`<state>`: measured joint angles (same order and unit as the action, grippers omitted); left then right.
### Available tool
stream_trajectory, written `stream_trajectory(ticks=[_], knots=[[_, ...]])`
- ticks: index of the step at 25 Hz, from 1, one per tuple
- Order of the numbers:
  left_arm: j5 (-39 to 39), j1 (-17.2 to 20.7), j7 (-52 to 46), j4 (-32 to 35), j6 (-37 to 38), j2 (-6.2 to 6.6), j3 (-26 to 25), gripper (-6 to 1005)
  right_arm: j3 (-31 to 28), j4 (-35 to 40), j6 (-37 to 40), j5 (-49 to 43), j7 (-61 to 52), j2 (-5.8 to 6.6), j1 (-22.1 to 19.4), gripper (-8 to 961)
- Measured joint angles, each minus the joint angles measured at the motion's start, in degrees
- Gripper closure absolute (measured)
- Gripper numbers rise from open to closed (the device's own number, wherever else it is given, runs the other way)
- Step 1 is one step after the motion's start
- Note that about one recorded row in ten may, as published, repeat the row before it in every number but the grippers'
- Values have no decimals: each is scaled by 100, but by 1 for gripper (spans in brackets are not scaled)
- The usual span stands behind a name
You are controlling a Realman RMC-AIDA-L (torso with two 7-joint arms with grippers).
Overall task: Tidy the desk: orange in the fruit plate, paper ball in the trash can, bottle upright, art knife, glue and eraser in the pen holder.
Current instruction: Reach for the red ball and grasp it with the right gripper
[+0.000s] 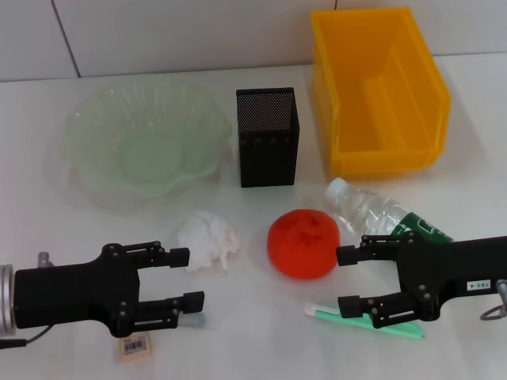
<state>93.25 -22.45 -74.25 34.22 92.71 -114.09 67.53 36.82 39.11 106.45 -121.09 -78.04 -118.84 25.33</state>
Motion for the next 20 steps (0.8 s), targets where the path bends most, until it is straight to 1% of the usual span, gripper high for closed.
stream_trajectory(ticks=[14, 17, 19, 20], knots=[[53, -54, -1, 98, 15, -10, -32, 298, -48, 11, -92, 9, -1, 1, 11, 129], [34, -47, 121, 147, -58, -61, -100, 307, -79, 33, -57, 24, -1, 1, -97, 129], [34, -47, 121, 147, -58, -61, -100, 312, -87, 50, -11, 29, -1, 8, -174, 129], [31, -66, 275, 149, -168, -135, -240, 315, -91, 55, 32, 33, -1, 19, -215, 129]])
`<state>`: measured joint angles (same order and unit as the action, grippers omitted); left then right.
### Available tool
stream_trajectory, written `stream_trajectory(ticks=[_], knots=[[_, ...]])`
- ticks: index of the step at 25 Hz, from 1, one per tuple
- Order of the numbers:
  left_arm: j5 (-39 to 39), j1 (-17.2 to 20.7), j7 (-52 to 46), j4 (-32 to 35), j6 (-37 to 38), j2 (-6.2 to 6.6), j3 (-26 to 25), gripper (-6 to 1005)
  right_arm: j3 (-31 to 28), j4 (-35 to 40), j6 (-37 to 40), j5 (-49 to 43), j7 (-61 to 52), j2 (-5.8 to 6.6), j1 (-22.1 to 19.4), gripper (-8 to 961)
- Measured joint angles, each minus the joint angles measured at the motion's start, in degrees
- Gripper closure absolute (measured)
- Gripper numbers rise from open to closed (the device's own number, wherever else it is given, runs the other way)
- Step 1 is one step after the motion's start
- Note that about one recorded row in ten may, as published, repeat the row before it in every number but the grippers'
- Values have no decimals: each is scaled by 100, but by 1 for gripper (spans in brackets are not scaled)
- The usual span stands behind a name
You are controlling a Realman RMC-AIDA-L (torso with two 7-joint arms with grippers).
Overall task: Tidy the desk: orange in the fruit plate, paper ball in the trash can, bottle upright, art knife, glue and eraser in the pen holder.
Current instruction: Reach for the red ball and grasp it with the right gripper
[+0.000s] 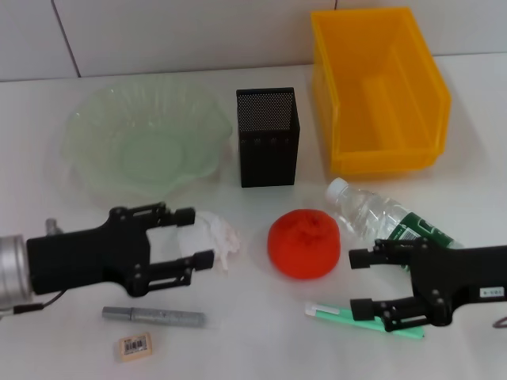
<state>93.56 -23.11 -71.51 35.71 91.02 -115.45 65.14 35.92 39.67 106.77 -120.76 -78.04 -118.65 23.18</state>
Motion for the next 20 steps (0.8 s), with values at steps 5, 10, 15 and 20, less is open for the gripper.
stream_trajectory(ticks=[5, 10, 15, 20], knots=[[12, -404, 419, 27, -652, -289, -157, 329, -236, 213, 254, 2, -37, 50, -400, 128], [7, -585, 471, -65, -792, -311, -54, 342, -424, 318, 461, -19, -34, 102, -622, 128], [-96, -1000, 480, -188, -1348, -372, 588, 356, -672, 429, 613, -140, -25, 128, -803, 129], [-553, -1070, 520, -209, -1899, -374, 1245, 370, -1457, 501, 883, -412, -19, 138, -941, 128]])
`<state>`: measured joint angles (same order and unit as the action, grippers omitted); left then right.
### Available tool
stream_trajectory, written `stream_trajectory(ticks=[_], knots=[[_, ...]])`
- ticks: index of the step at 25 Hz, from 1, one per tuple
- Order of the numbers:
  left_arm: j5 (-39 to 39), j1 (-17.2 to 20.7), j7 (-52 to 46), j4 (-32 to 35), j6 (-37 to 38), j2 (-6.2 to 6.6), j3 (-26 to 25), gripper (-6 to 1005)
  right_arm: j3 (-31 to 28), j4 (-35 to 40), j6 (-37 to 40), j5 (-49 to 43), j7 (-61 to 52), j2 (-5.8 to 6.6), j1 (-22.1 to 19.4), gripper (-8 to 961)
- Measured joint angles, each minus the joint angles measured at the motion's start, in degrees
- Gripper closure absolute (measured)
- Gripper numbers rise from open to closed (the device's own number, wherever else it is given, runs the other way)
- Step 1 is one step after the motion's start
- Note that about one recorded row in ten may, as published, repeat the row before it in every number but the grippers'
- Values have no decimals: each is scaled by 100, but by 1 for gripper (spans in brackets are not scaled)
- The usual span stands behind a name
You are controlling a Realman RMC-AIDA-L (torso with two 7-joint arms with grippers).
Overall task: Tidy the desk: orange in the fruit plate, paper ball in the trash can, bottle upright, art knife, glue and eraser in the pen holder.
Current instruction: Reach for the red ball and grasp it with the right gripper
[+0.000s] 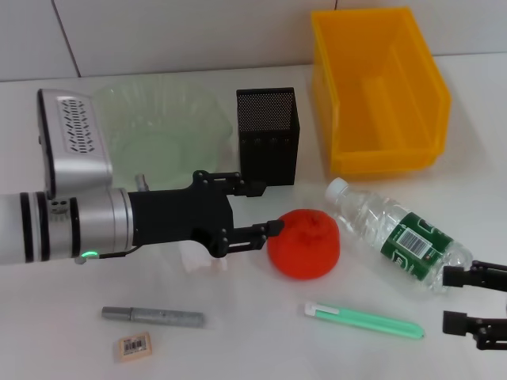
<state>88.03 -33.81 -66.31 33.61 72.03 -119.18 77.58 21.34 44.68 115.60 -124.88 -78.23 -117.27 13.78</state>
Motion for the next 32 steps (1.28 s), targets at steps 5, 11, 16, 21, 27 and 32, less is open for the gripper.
stream_trajectory(ticks=[5, 11, 16, 21, 27, 32], knots=[[-232, 103, -1, 86, -253, 20, 305, 375, -401, 199, 41, 41, 112, -97, 6, 133], [-169, 792, -139, 302, 1264, 350, -317, 367, -365, 76, -438, 336, 623, -208, 265, 144], [-125, 1001, -148, 285, 1556, 384, -576, 241, -247, -239, -1004, 392, 949, -203, 646, 153], [-29, 1109, -127, 271, 1518, 318, -588, 187, 608, -578, -1786, 370, 1021, -182, 1106, 162], [165, 1112, -125, 237, 1440, 242, -605, 180, 1221, -870, -2369, 398, 1007, -200, 1395, 173], [196, 1097, -75, 194, 1360, 224, -605, 180, 1472, -1148, -2773, 393, 1023, -200, 1607, 181]])
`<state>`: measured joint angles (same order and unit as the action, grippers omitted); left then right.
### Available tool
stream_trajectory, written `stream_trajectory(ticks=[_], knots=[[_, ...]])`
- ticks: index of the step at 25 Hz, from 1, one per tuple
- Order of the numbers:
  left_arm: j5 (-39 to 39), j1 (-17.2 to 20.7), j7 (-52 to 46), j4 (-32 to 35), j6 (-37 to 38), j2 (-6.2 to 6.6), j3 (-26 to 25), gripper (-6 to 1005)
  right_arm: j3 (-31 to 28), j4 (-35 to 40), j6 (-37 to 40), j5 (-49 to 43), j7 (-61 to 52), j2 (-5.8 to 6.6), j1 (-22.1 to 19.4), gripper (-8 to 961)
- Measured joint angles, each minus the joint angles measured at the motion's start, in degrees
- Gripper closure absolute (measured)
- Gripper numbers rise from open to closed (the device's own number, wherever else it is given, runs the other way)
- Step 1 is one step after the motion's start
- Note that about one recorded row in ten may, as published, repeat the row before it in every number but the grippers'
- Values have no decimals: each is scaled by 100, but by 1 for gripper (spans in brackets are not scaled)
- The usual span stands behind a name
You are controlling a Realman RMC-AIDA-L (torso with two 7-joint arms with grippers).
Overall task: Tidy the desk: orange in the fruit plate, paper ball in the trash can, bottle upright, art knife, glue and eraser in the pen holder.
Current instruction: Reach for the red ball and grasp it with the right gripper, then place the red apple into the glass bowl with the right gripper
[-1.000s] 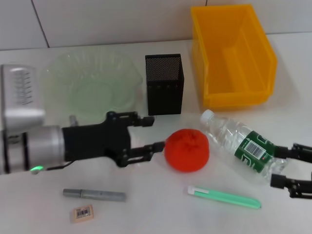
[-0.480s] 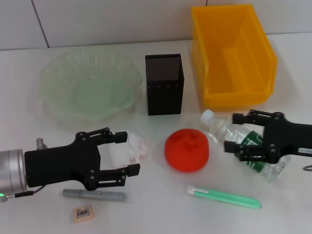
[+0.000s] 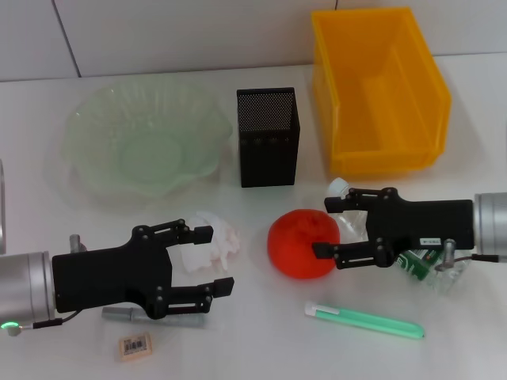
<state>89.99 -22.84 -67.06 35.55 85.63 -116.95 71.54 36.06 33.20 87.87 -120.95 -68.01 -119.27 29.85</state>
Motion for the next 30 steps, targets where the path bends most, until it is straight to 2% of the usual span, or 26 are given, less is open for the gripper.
stream_trajectory(ticks=[6, 11, 16, 20, 25, 30], knots=[[57, -20, 8, -1, -65, 2, 2, 181, 539, -51, -470, 11, -442, -18, 90, 192], [62, -20, 21, 0, -73, 4, 9, 182, 567, -26, -594, 24, -593, -16, 115, 201], [63, -18, 28, 1, -75, 6, 27, 182, 573, -142, -781, 34, -593, -30, 221, 427], [63, 8, 34, 4, -75, 1, 46, 183, 619, -208, -910, 42, -556, -32, 269, 544], [63, 17, 36, 5, -75, -6, 54, 184, 1001, -236, -1113, 308, -531, -35, 257, 684], [62, 48, 36, 5, -68, -11, 56, 184, 1269, -121, -760, 873, -282, -31, 105, 801]])
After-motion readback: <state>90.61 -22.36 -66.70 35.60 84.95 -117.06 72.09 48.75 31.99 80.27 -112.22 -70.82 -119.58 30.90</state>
